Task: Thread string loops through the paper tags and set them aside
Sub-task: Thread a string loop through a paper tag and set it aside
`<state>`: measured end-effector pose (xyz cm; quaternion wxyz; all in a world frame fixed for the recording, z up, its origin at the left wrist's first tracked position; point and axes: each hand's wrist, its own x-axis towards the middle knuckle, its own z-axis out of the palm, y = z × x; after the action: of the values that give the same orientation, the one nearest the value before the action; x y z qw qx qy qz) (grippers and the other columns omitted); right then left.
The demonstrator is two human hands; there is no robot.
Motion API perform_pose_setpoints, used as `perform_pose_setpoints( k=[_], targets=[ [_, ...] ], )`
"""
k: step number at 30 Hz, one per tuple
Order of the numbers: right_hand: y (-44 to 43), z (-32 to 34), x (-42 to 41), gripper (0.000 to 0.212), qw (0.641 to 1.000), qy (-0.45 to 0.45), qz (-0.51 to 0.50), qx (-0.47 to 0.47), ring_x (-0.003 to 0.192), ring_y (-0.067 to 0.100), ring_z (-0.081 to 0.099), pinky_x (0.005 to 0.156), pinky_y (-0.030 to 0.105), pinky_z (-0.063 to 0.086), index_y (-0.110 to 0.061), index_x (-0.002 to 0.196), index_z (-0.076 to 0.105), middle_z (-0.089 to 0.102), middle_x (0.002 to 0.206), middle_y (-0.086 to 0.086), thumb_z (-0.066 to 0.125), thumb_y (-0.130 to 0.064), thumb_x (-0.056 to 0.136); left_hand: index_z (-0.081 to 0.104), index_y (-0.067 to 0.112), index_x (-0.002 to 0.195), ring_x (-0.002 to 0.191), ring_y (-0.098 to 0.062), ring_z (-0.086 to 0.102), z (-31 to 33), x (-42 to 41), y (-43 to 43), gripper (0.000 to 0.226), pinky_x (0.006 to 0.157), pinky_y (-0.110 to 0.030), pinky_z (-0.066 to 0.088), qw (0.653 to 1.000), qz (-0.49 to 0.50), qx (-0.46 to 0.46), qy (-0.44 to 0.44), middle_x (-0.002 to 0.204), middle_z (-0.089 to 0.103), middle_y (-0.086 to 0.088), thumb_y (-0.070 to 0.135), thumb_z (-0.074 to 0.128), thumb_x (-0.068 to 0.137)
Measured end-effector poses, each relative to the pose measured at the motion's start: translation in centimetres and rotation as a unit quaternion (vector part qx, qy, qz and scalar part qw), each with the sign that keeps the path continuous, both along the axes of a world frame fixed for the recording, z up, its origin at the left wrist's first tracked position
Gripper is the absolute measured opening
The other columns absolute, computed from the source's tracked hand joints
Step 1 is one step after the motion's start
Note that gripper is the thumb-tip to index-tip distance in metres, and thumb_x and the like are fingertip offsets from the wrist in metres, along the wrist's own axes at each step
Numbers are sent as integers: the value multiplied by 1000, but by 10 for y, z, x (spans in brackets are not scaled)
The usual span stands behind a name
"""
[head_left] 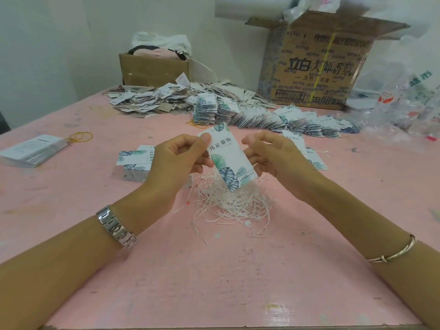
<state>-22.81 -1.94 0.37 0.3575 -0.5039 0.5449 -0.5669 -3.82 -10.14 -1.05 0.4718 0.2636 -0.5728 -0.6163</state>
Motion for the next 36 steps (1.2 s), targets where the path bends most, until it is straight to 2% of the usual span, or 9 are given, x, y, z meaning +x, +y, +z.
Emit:
perform_pose_setpoints(
  k=[4, 8, 13, 18, 22, 25, 29, 32, 36],
  targets=[
    [5, 3, 1, 30, 998, 41, 24, -29, 56, 19, 50, 60, 26, 45, -11, 96, 61, 67, 73, 5, 77, -19, 73, 66, 11, 79, 54, -7, 65, -1, 1, -3, 18, 50, -14, 48, 999, 34, 10, 14, 62, 67, 1, 24, 68, 90],
    [6, 2, 1, 18, 997, 63, 11, -53, 60, 20, 56, 61, 26, 49, -6, 87, 69, 70, 77, 8, 78, -13, 72, 66, 9, 82, 56, -7, 67, -3, 1, -3, 19, 51, -14, 50, 999, 29, 24, 11, 62, 68, 3, 27, 68, 90],
    [8, 10, -11, 14, 992, 92, -26, -82, 68, 17, 65, 61, 21, 53, -4, 91, 73, 74, 80, 6, 75, -7, 77, 70, 10, 90, 61, -8, 68, -3, 0, -1, 24, 53, -14, 50, 1000, 21, 15, -8, 70, 72, 5, 33, 65, 90],
    [12, 26, -53, 13, 982, 85, -133, -105, 70, 10, 68, 65, 17, 54, -6, 96, 72, 76, 81, -2, 71, -4, 83, 69, 7, 93, 57, -6, 64, -2, -2, 3, 24, 52, -14, 48, 999, 24, -22, -23, 66, 68, 7, 31, 64, 91],
    [14, 29, -105, 12, 956, 80, -256, -122, 70, 7, 67, 70, 18, 55, -8, 95, 73, 75, 76, -7, 73, -4, 84, 69, 3, 95, 55, -6, 61, -3, -4, 7, 28, 51, -14, 47, 999, 24, -37, -31, 69, 67, 3, 30, 65, 91],
    [20, 21, -146, 24, 920, 99, -363, -105, 65, 6, 65, 68, 17, 54, 3, 108, 70, 71, 80, 1, 72, -1, 84, 68, 2, 95, 54, -5, 60, -2, -4, 9, 28, 51, -14, 46, 998, 22, -44, -29, 70, 65, 1, 29, 64, 91],
    [33, 3, -186, 24, 879, 147, -451, -59, 47, -1, 60, 50, 7, 46, 4, 107, 71, 68, 93, 14, 72, 0, 84, 68, 4, 91, 53, -4, 59, -3, -5, 11, 25, 51, -13, 46, 997, 19, -62, -37, 69, 66, 2, 29, 64, 91],
    [35, -13, -200, 21, 867, 186, -463, -13, 48, 4, 60, 57, 9, 53, 3, 105, 72, 69, 92, 18, 73, 0, 83, 69, 6, 89, 53, -4, 59, -5, -5, 10, 24, 51, -14, 46, 997, 15, -67, -40, 66, 66, 5, 29, 65, 90],
    [30, -28, -201, 14, 862, 241, -444, 45, 39, -6, 56, 54, 5, 49, 2, 96, 75, 69, 76, 10, 74, -2, 83, 69, 8, 87, 55, -6, 60, -6, -4, 9, 30, 52, -15, 47, 996, 2, -80, -47, 65, 67, 7, 38, 65, 83]
  ],
)
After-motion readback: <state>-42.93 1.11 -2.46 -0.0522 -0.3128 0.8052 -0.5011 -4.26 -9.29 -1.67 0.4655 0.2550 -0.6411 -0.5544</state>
